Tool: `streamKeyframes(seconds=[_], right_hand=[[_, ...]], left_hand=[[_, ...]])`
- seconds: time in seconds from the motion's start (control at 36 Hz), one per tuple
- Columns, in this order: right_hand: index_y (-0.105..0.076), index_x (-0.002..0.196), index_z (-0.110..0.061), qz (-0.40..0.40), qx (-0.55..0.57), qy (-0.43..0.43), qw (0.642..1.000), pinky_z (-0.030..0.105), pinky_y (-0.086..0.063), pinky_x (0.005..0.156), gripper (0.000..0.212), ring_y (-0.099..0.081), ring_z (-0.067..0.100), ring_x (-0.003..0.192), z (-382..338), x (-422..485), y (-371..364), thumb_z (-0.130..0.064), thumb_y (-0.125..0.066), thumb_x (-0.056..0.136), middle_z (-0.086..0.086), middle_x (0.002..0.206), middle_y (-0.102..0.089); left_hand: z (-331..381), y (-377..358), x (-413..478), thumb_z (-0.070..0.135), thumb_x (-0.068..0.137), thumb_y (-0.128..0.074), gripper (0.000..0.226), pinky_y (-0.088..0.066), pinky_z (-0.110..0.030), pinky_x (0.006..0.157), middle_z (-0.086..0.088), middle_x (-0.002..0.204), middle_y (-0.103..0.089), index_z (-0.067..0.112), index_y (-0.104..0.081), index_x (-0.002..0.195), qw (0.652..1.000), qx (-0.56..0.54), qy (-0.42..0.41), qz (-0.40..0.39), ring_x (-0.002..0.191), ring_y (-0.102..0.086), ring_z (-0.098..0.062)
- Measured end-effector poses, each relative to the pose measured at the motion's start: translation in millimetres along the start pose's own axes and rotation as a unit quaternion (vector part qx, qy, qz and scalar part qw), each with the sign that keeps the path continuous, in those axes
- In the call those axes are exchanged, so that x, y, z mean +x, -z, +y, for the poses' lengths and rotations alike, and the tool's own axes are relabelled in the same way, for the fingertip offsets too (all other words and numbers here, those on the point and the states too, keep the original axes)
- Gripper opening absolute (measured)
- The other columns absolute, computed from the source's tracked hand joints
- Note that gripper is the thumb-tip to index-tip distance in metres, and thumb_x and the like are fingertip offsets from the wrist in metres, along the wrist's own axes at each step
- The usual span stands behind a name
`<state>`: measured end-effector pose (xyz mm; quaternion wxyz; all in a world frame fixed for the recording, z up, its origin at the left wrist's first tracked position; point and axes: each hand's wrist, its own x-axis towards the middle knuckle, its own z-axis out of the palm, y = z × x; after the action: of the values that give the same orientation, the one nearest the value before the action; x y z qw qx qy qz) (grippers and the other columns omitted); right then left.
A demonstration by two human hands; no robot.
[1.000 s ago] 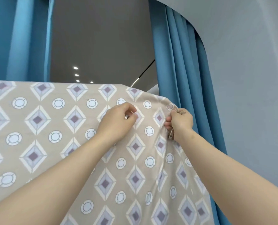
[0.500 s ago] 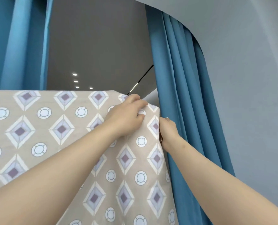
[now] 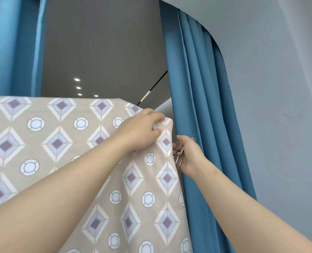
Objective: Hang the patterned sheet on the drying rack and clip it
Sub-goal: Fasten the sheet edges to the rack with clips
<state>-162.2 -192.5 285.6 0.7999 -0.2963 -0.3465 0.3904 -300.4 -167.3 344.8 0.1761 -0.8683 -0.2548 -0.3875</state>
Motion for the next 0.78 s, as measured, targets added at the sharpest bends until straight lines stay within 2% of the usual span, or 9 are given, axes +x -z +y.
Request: streamKeyframes(seconds=[0.06, 0.19, 0.31, 0.36, 0.42, 0.5, 0.61, 0.67, 0.78], right_hand=[[-0.039, 0.077, -0.016, 0.033, 0.013, 0.019, 0.999, 0.016, -0.036, 0.042, 0.022, -0.037, 0.012, 0.040, 0, 0, 4, -0.025, -0.052, 0.092, 0.000, 0.059, -0.038], [-0.047, 0.081, -0.016, 0.005, 0.050, 0.009, 0.999, 0.022, -0.030, 0.047, 0.044, -0.032, 0.013, 0.045, -4, -9, 5, -0.060, -0.050, 0.084, -0.001, 0.056, -0.034], [-0.045, 0.077, -0.014, 0.014, 0.117, 0.062, 0.991, 0.024, -0.032, 0.053, 0.047, -0.033, 0.013, 0.049, -11, -14, -1, -0.060, -0.044, 0.088, -0.001, 0.062, -0.036], [-0.043, 0.073, -0.013, -0.002, 0.184, 0.086, 0.979, 0.026, -0.035, 0.055, 0.048, -0.035, 0.015, 0.052, -16, -16, -5, -0.057, -0.041, 0.090, 0.000, 0.063, -0.037], [-0.042, 0.072, -0.012, -0.020, 0.233, 0.104, 0.967, 0.027, -0.040, 0.061, 0.047, -0.039, 0.017, 0.055, -21, -16, -9, -0.054, -0.037, 0.093, 0.001, 0.064, -0.041], [-0.045, 0.071, -0.013, -0.029, 0.215, 0.110, 0.970, 0.032, -0.044, 0.078, 0.050, -0.046, 0.018, 0.061, -24, -15, -12, -0.056, -0.033, 0.093, 0.001, 0.066, -0.046], [-0.045, 0.071, -0.014, -0.042, 0.131, 0.098, 0.986, 0.023, -0.030, 0.056, 0.054, -0.044, 0.015, 0.057, -20, -19, -15, -0.060, -0.027, 0.093, 0.000, 0.063, -0.045], [-0.046, 0.074, -0.013, -0.056, 0.125, 0.086, 0.987, 0.023, -0.030, 0.053, 0.049, -0.042, 0.014, 0.053, -19, -23, -14, -0.056, -0.031, 0.094, 0.001, 0.065, -0.044], [-0.049, 0.077, -0.012, -0.045, 0.085, 0.089, 0.991, 0.021, -0.035, 0.049, 0.022, -0.041, 0.013, 0.050, -18, -32, -9, -0.027, -0.045, 0.092, 0.003, 0.068, -0.052]], left_hand=[[0, -1, -2, 0.029, 0.093, -0.043, 0.040, -0.038, -0.028, 0.092, 0.014, 0.140, -0.034, 0.034, -0.041, 0.132, 1.000, -0.003, 0.000, 0.004, 0.122, -0.042, -0.010], [1, -1, -9, 0.028, 0.093, -0.044, 0.038, -0.035, -0.025, 0.087, 0.014, 0.138, -0.035, 0.034, -0.044, 0.131, 0.999, -0.030, 0.009, 0.025, 0.116, -0.045, -0.009], [8, 0, -18, 0.032, 0.092, -0.047, 0.025, -0.039, -0.026, 0.081, 0.013, 0.124, -0.040, 0.031, -0.053, 0.116, 0.996, -0.074, 0.019, 0.044, 0.088, -0.051, -0.008], [12, -1, -20, 0.038, 0.090, -0.050, 0.017, -0.042, -0.027, 0.082, 0.008, 0.111, -0.043, 0.028, -0.056, 0.103, 0.995, -0.089, 0.027, 0.035, 0.088, -0.053, -0.010], [15, -3, -23, 0.044, 0.086, -0.056, 0.021, -0.042, -0.026, 0.083, 0.008, 0.094, -0.044, 0.026, -0.059, 0.095, 0.993, -0.113, 0.028, 0.006, 0.089, -0.051, -0.009], [17, -6, -26, 0.048, 0.081, -0.062, 0.029, -0.039, -0.020, 0.068, 0.013, 0.078, -0.048, 0.021, -0.063, 0.094, 0.985, -0.167, 0.031, -0.030, 0.076, -0.049, -0.006], [14, -9, -28, 0.039, 0.084, -0.062, 0.023, -0.036, -0.018, 0.062, 0.010, 0.076, -0.056, 0.020, -0.067, 0.095, 0.979, -0.199, 0.036, -0.001, 0.070, -0.049, -0.005], [13, -8, -29, 0.035, 0.086, -0.062, 0.020, -0.036, -0.020, 0.062, 0.009, 0.074, -0.056, 0.018, -0.067, 0.094, 0.976, -0.216, 0.041, 0.006, 0.067, -0.048, -0.006], [9, -5, -33, 0.032, 0.089, -0.058, 0.018, -0.037, -0.020, 0.057, 0.010, 0.066, -0.051, 0.018, -0.067, 0.095, 0.972, -0.228, 0.053, -0.002, 0.057, -0.045, -0.005]])
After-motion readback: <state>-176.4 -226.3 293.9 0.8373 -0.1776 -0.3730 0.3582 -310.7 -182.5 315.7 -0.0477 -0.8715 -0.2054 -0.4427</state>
